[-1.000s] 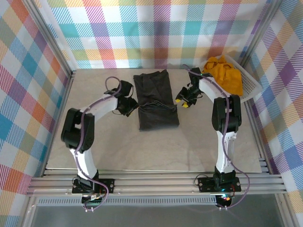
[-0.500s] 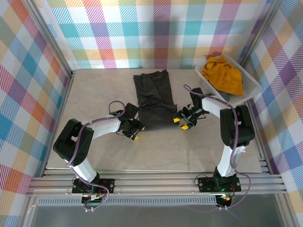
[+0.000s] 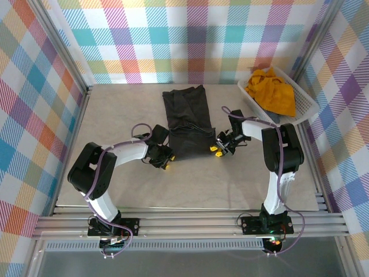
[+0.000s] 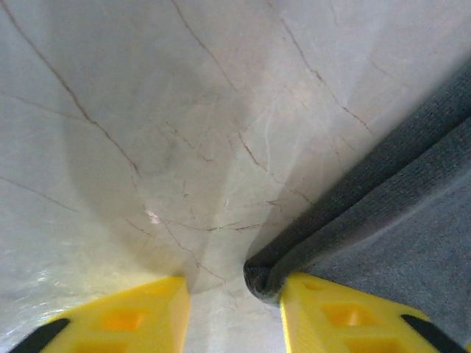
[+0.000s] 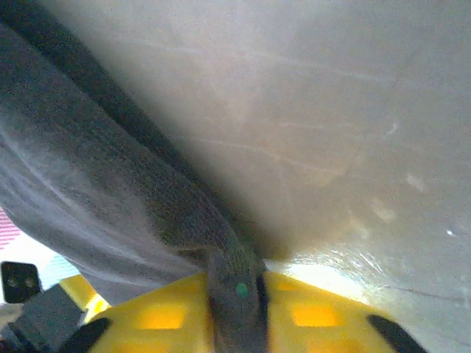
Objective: Fold and stack the t-shirts
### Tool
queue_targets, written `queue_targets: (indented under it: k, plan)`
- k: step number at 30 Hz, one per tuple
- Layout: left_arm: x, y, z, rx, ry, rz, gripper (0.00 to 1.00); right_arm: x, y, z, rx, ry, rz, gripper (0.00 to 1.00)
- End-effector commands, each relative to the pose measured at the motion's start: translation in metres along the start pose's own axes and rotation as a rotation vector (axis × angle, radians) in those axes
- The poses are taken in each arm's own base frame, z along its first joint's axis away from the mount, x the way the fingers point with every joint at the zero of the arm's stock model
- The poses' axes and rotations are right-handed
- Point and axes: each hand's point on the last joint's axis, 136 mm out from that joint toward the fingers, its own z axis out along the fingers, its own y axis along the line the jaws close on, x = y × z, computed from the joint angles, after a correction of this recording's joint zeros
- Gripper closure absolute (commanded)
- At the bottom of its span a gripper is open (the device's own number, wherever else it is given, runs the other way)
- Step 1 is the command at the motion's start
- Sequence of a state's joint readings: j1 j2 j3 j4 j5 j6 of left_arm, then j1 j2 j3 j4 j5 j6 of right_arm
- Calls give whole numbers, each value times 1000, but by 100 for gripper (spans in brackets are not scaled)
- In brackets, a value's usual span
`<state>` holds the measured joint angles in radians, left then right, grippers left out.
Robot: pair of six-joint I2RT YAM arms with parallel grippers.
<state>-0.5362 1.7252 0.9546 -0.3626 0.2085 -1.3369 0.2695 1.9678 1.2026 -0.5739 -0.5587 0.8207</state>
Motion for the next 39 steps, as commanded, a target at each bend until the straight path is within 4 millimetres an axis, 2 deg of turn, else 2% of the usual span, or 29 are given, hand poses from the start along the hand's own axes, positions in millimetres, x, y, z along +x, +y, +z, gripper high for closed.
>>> queue_targets:
  k: [1,5,8,15,17,19,21,23,28,33,36,39]
  plan:
    - [-19,-61,18,216,-80,30,76,-3,9,-3,-3,-17,-25,89]
    - [-22,-80,5,274,-94,23,100,-10,28,-27,15,-80,-110,100]
    - [-31,-96,-20,331,-124,-1,100,-15,55,-53,11,-129,-185,100]
    - [-65,-151,-109,538,-195,-24,100,-32,139,-126,-56,-270,-334,100]
    - [-64,-154,-127,568,-212,-17,100,-30,155,-138,-84,-280,-354,100]
    - [-56,-147,-132,564,-197,-7,100,-25,160,-140,-98,-264,-364,100]
    - [-41,-131,-123,531,-159,1,100,-17,152,-131,-86,-222,-358,100]
    - [-24,-107,-106,481,-121,11,100,-9,135,-115,-65,-177,-347,100]
    - [17,-35,-68,324,-24,32,100,17,68,-81,-1,-97,-278,100]
    - [61,52,-35,86,84,98,100,56,3,-49,71,4,-235,100]
    - [73,83,-25,30,109,109,100,76,-22,-36,108,43,-221,100]
    - [75,93,-28,25,107,113,100,88,-36,-35,125,49,-207,100]
